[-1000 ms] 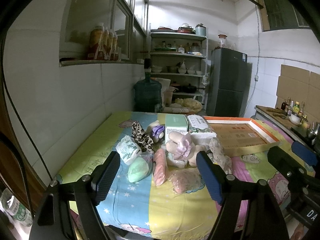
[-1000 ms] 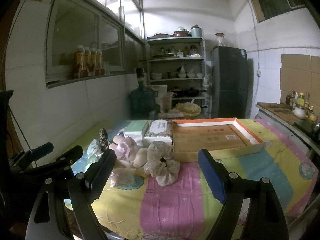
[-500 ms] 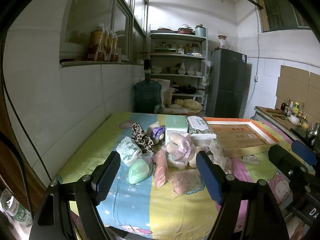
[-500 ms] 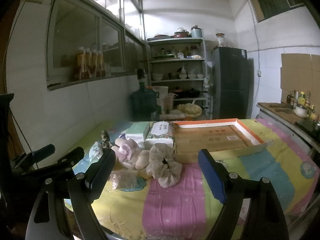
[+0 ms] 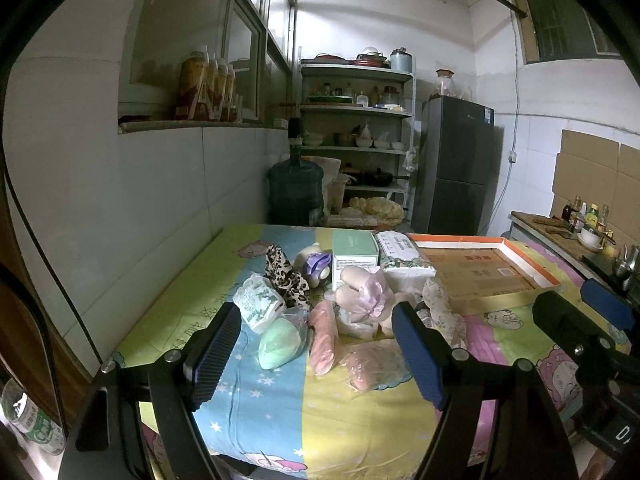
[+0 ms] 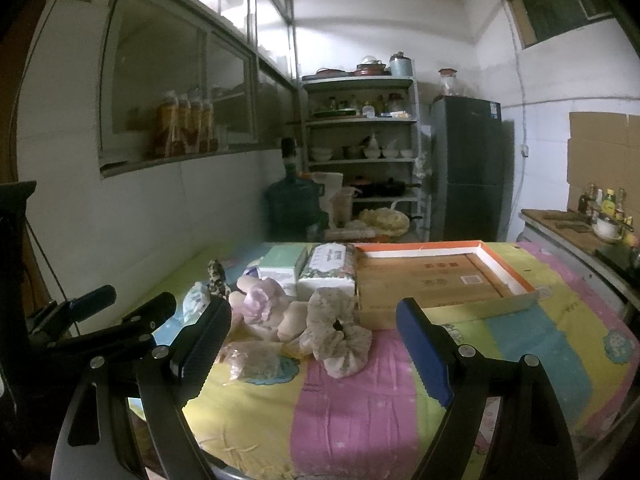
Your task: Organize soft objects
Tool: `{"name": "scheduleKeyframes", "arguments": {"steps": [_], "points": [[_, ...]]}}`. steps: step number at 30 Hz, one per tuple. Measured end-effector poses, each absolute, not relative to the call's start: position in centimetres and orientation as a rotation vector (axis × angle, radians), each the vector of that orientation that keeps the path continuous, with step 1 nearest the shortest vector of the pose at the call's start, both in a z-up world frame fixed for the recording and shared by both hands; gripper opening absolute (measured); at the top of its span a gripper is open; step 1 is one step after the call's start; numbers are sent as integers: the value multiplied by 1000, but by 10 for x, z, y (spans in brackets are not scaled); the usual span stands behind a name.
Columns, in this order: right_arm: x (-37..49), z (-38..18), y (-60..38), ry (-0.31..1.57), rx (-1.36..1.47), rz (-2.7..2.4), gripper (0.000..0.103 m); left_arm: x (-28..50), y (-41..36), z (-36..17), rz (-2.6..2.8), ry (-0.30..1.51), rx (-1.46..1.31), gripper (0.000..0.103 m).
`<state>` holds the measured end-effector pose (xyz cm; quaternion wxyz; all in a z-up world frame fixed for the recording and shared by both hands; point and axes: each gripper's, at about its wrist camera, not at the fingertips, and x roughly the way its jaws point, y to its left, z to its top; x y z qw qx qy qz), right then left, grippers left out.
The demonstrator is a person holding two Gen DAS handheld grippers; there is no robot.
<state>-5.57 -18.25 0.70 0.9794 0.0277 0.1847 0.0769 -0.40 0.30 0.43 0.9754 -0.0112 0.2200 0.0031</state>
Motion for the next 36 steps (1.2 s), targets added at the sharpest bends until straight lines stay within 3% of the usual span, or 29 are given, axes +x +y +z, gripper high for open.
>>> {"name": "scheduleKeyframes", "arguments": {"steps": [36], "points": [[-6, -31, -175, 488, 79, 208, 86, 35, 43, -19, 6, 487, -97, 78]]}}
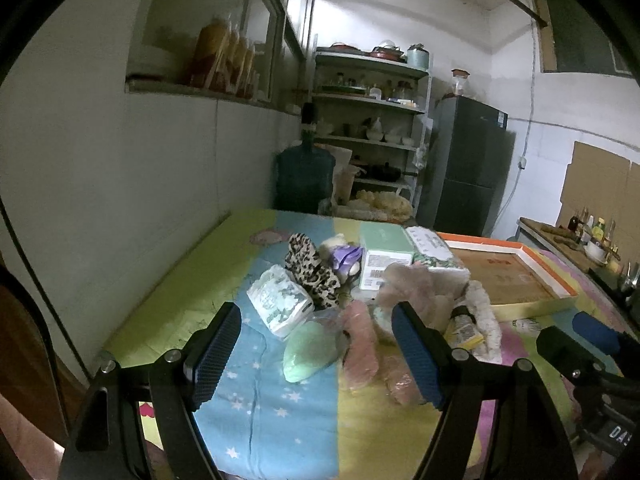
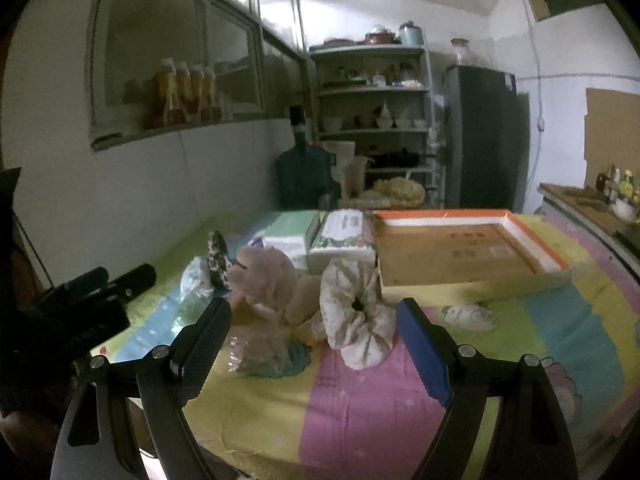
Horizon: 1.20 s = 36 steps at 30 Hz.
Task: Organize soft objects
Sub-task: 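Grasp the green bagged ball with left tool while right tool grasps the floral scrunchie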
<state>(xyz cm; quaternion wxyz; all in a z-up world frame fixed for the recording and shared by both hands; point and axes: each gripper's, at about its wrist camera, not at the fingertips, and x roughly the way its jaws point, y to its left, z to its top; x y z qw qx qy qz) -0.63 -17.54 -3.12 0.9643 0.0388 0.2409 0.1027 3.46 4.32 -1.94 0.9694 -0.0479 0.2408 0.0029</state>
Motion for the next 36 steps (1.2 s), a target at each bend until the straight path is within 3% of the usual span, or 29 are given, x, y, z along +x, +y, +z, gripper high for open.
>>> {"name": "scheduleKeyframes", "arguments": {"steps": [24, 31, 33, 36], "points": [[78, -82, -176, 630, 88, 225, 86, 101, 73, -82, -109, 654, -190, 77], [86, -89, -180, 655, 103, 225, 85, 116, 69, -103, -185, 732, -220, 51], [88, -89, -180, 655, 98, 227, 81, 116, 65, -105, -197, 724, -210, 48], [90, -90, -181, 669, 103, 239, 56, 116, 62, -106, -205, 716, -201, 44]]}}
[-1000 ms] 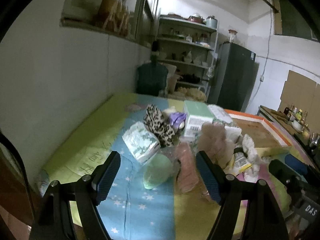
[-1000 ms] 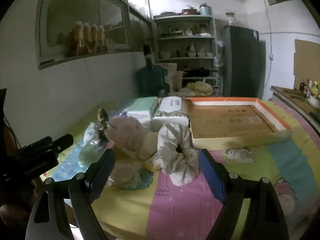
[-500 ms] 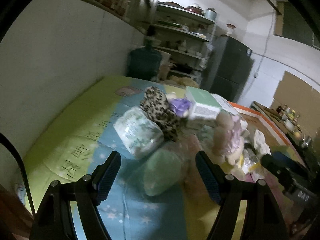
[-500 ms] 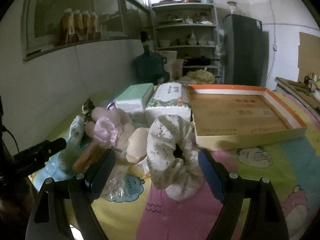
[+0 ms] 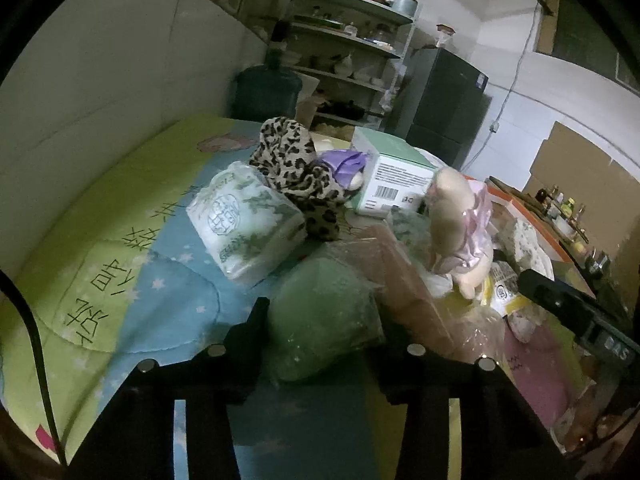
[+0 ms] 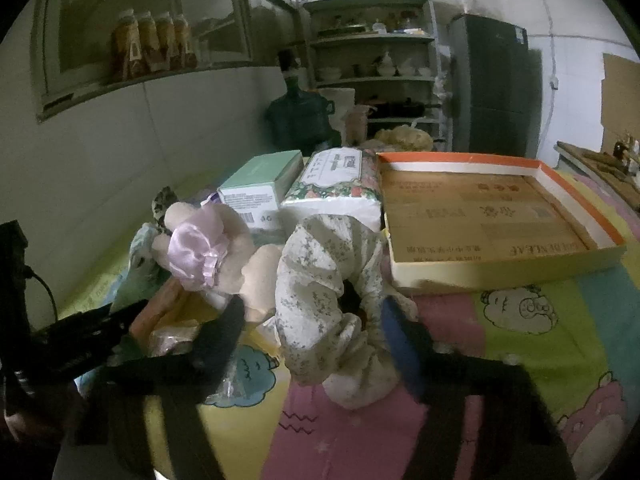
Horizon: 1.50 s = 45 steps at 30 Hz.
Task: Organize soft objects
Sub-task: 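Grasp the green bagged ball with left tool while right tool grasps the floral scrunchie, then carry the green ball and floral scrunchie with both tools over the cardboard tray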
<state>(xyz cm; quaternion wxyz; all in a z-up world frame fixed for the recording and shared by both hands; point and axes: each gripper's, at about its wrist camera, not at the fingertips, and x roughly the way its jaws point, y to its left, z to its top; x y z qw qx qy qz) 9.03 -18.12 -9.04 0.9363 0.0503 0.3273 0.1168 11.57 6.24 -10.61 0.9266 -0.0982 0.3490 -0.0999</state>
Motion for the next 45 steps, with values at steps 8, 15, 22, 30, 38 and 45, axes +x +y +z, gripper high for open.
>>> {"name": "scheduleKeyframes", "arguments": {"steps": [8, 15, 22, 30, 38, 45], "points": [[90, -91, -193, 680, 140, 272, 17, 110, 63, -102, -230, 704, -225, 41], [81, -77, -198, 636, 144, 274, 17, 96, 62, -83, -235, 658, -219, 40], [72, -60, -216, 589, 196, 294, 13, 88, 55, -59, -229, 615, -197, 40], [64, -39, -234, 546, 221, 301, 11, 86, 35, -36, -230, 589, -166, 40], [56, -18, -256, 487, 209, 282, 10, 93, 0, -14, -248, 576, -137, 40], [54, -8, -286, 463, 213, 250, 10, 102, -48, -2, -278, 571, -109, 40]]}}
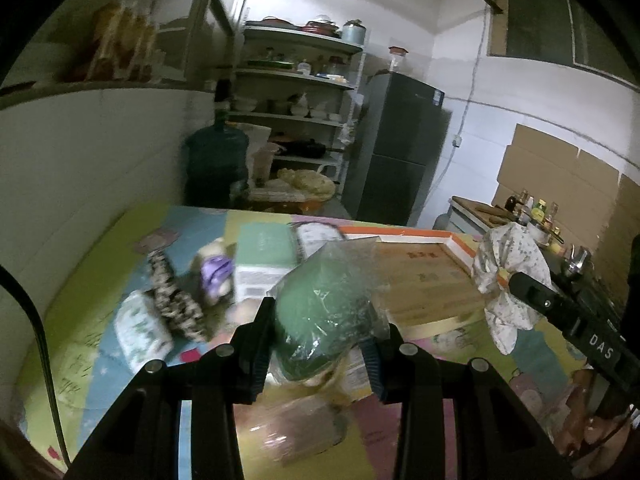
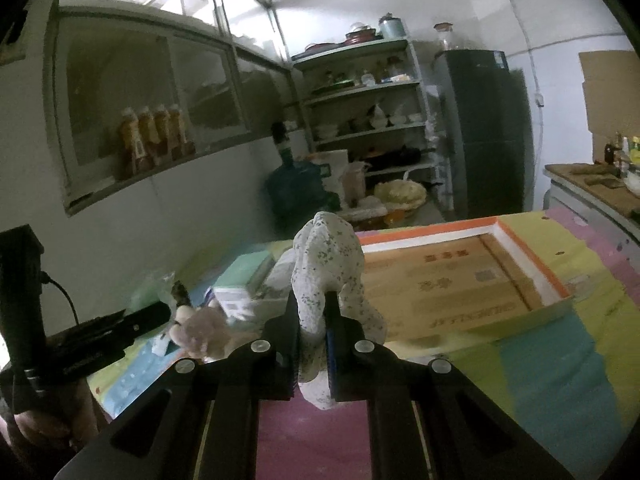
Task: Organize soft objects
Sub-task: 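Carry the green ball and floral scrunchie with both tools over the cardboard tray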
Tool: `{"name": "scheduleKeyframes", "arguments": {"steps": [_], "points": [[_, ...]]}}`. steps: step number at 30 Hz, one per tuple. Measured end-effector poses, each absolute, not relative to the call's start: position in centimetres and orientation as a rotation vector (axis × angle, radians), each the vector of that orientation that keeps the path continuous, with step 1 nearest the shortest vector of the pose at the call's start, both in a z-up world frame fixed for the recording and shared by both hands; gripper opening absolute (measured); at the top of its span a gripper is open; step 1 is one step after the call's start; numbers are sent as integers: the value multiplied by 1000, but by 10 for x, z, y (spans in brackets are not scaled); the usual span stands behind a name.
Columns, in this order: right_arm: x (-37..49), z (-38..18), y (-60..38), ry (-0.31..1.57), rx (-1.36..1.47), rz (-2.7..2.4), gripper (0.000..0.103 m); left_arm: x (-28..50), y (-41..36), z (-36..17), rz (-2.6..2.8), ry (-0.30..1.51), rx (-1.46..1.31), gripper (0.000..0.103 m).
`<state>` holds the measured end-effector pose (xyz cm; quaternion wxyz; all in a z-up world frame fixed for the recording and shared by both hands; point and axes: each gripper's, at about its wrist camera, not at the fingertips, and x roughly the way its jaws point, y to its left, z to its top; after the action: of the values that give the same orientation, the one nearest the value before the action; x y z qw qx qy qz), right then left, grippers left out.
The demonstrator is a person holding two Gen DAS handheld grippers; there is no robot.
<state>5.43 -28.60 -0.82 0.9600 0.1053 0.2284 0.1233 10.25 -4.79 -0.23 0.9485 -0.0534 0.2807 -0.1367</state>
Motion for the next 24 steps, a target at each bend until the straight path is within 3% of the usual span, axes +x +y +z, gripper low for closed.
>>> {"name": "scheduleKeyframes", "arguments": {"steps": [24], "points": [[78, 18, -422, 396, 179, 87, 9, 167, -211, 5, -324, 591, -50, 40]]}}
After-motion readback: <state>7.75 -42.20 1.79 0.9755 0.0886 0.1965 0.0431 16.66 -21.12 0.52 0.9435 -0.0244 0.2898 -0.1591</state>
